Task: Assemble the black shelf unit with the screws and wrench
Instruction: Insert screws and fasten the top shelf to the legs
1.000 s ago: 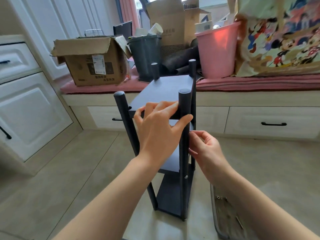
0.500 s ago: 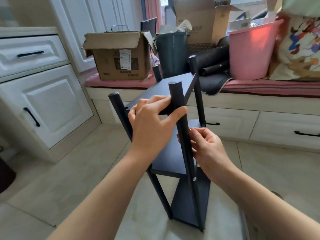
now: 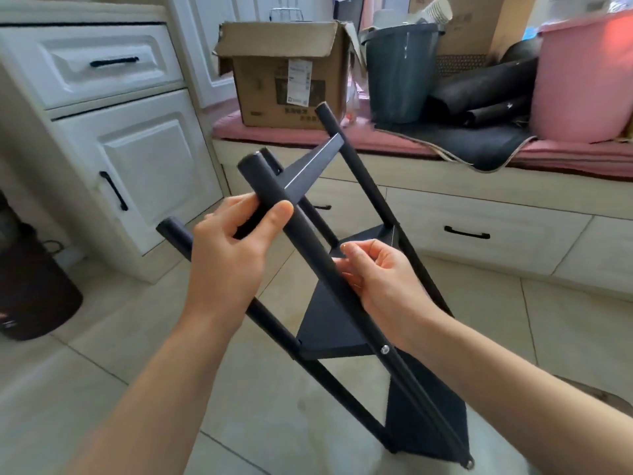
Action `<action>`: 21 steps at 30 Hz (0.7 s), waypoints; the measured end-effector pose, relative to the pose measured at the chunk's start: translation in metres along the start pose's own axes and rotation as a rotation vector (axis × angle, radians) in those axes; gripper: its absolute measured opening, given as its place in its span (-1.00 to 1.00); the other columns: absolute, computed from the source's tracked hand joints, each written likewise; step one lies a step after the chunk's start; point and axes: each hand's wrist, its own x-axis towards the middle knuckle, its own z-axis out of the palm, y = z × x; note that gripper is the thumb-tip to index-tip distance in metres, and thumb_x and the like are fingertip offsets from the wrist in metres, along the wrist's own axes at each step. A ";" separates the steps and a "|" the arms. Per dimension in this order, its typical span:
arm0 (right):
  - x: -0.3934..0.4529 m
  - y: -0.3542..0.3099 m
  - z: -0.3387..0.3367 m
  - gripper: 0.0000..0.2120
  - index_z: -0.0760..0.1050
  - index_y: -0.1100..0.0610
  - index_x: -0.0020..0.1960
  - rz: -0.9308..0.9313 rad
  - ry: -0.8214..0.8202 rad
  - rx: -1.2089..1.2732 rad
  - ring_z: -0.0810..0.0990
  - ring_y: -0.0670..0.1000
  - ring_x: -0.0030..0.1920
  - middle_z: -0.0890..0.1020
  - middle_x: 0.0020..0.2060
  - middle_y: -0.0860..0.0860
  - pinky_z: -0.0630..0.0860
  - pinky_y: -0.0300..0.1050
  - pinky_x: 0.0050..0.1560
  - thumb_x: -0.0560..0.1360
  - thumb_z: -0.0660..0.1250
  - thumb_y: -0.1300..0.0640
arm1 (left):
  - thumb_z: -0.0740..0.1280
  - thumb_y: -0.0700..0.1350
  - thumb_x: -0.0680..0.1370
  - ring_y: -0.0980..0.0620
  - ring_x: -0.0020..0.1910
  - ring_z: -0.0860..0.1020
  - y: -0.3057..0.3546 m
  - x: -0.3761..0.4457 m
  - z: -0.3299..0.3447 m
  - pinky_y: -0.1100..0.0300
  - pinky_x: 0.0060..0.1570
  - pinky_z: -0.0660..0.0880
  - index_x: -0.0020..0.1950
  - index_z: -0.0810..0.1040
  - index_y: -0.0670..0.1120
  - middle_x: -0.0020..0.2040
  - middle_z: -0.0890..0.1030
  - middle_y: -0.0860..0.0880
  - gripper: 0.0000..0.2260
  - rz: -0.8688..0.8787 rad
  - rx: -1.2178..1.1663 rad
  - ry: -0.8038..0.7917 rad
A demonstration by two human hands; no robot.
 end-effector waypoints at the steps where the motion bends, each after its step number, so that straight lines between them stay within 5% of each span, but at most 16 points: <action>1: 0.002 0.004 0.008 -0.84 0.51 0.15 0.08 0.002 -0.010 -0.046 0.72 -0.02 -0.13 0.74 -0.17 0.02 0.56 -0.10 -0.09 0.64 0.26 0.06 | 0.44 0.09 0.53 0.22 -0.03 0.61 -0.010 -0.002 -0.010 0.48 -0.02 0.44 0.00 0.70 0.09 -0.11 0.67 0.16 -0.88 -0.029 -0.019 0.029; 8: 0.010 0.055 0.057 -0.85 0.48 0.10 0.10 0.085 -0.109 -0.299 0.71 -0.11 -0.10 0.74 -0.18 -0.04 0.58 -0.06 0.10 0.62 0.27 0.03 | 0.46 0.18 0.42 0.19 0.06 0.64 -0.099 -0.052 -0.067 0.22 0.14 0.46 0.00 0.71 0.13 -0.07 0.71 0.14 -0.78 -0.347 -0.172 0.190; 17: 0.004 0.144 0.077 -0.83 0.46 0.13 0.04 0.211 -0.250 -0.469 0.72 -0.13 -0.11 0.74 -0.20 -0.08 0.55 -0.33 -0.13 0.60 0.28 0.02 | 0.49 0.23 0.29 0.09 0.18 0.63 -0.192 -0.136 -0.093 -0.01 0.41 0.39 0.05 0.72 0.13 0.05 0.72 0.08 -0.61 -0.631 -0.326 0.294; 21: 0.007 0.171 0.081 -0.84 0.46 0.10 0.02 0.234 -0.305 -0.509 0.72 -0.12 -0.09 0.74 -0.19 -0.08 0.53 -0.26 -0.06 0.59 0.28 0.01 | 0.50 0.20 0.26 0.16 0.15 0.62 -0.218 -0.150 -0.098 -0.01 0.47 0.31 0.04 0.73 0.14 0.07 0.72 0.06 -0.62 -0.703 -0.379 0.320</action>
